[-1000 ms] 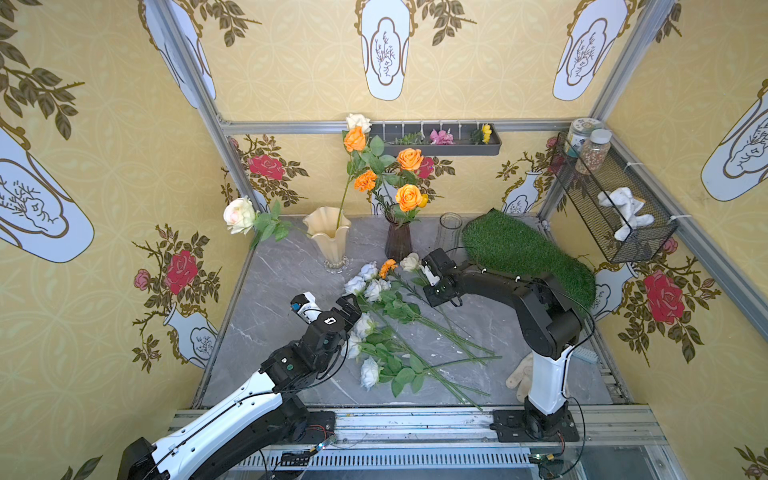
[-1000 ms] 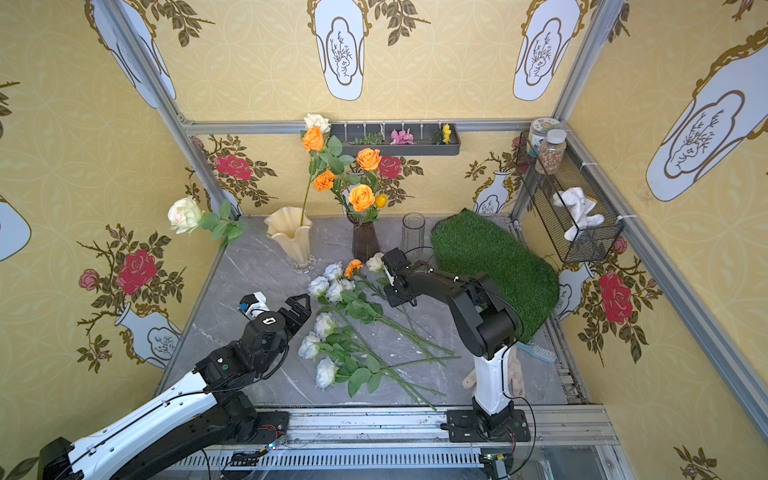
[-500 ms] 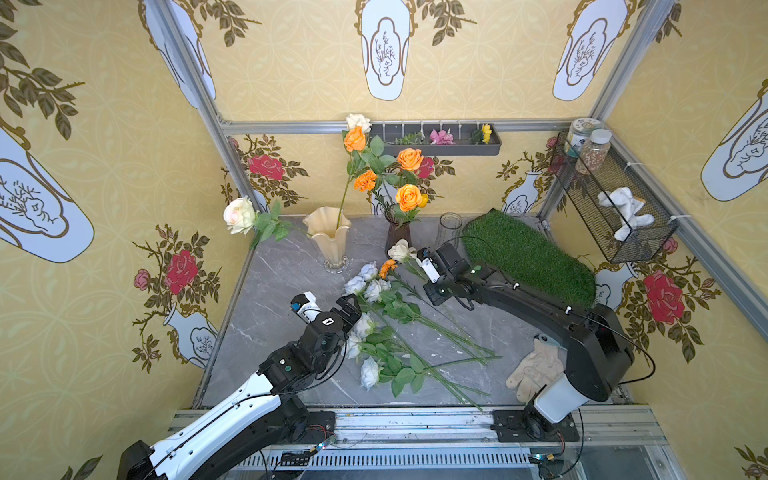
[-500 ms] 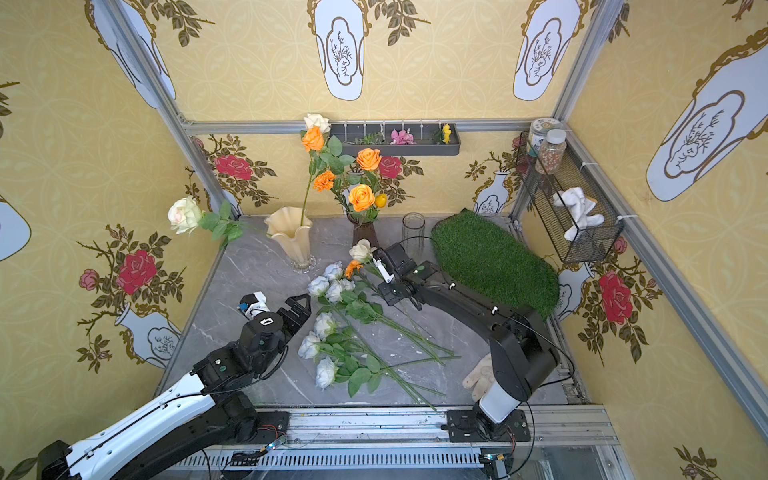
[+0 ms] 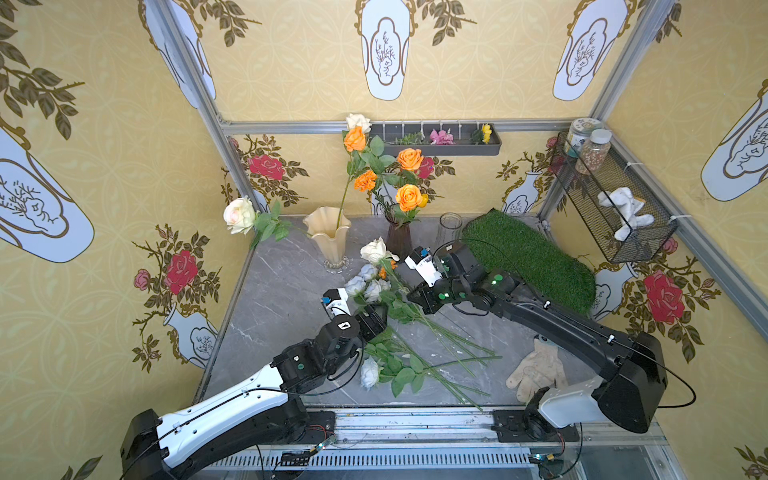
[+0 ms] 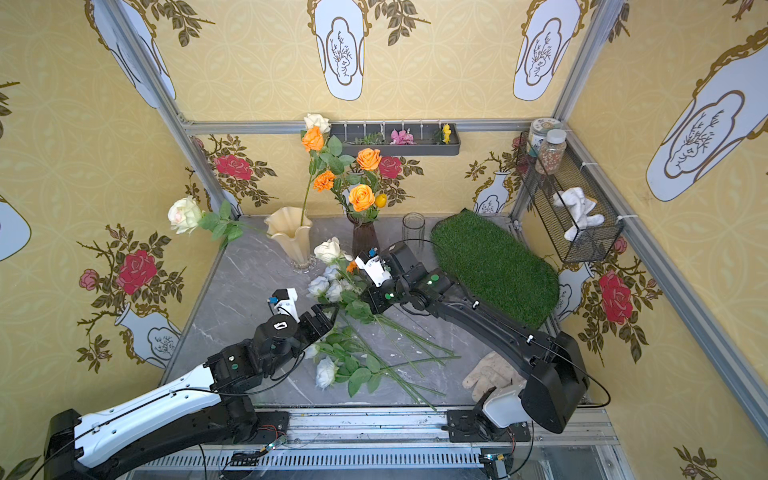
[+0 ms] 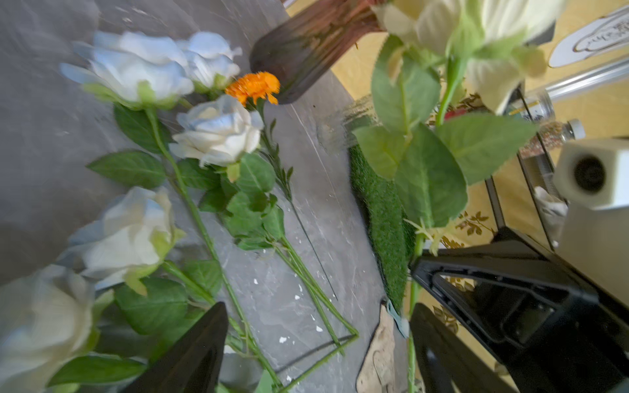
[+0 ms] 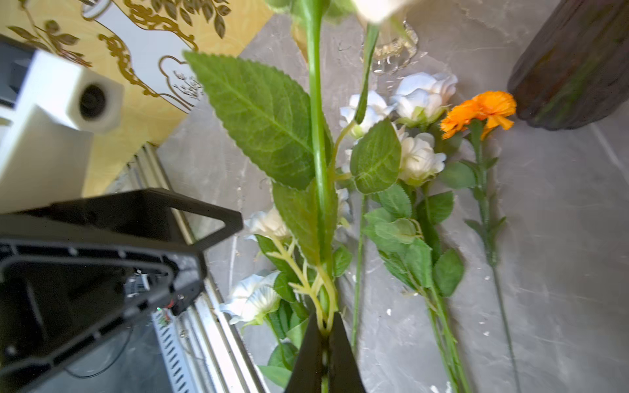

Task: Arrange the flowers in different vases according to their colors
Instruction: Pick up the flower at the center of the board.

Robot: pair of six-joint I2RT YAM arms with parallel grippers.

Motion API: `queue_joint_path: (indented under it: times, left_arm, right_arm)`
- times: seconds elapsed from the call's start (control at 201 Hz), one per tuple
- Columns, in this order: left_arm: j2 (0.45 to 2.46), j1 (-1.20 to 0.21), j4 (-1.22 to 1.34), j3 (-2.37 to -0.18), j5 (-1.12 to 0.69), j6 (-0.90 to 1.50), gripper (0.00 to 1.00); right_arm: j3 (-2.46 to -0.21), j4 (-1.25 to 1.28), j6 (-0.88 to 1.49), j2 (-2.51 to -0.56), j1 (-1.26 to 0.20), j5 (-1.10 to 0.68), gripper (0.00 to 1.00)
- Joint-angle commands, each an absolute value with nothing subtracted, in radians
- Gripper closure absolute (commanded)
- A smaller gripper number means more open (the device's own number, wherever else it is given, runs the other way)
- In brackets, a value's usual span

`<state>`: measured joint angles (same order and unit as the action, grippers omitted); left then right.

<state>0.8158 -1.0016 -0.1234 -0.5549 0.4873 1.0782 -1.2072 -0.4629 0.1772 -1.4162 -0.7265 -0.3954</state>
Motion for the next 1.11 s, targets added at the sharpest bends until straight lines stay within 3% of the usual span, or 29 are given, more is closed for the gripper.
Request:
queue_joint_path:
  times: [0.0,0.443,1.101]
  left_arm:
    - [0.84,-1.045,-0.044,-0.583,0.537,1.072,0.17]
    - [0.753,-1.059,0.019,-0.613,0.593,1.021,0.22]
    - [0.85,-1.036,0.028,-0.692,0.546,0.965,0.36]
  right_arm:
    - [-1.183,-0.359,0.252,-1.398,-0.731,-0.518,1.0]
    - [-1.133,-0.224,0.357,-1.342,-0.735,-0.606,1.0]
    - [-1.118,-0.199,0.378,-1.319,-0.744,-0.653,1.0]
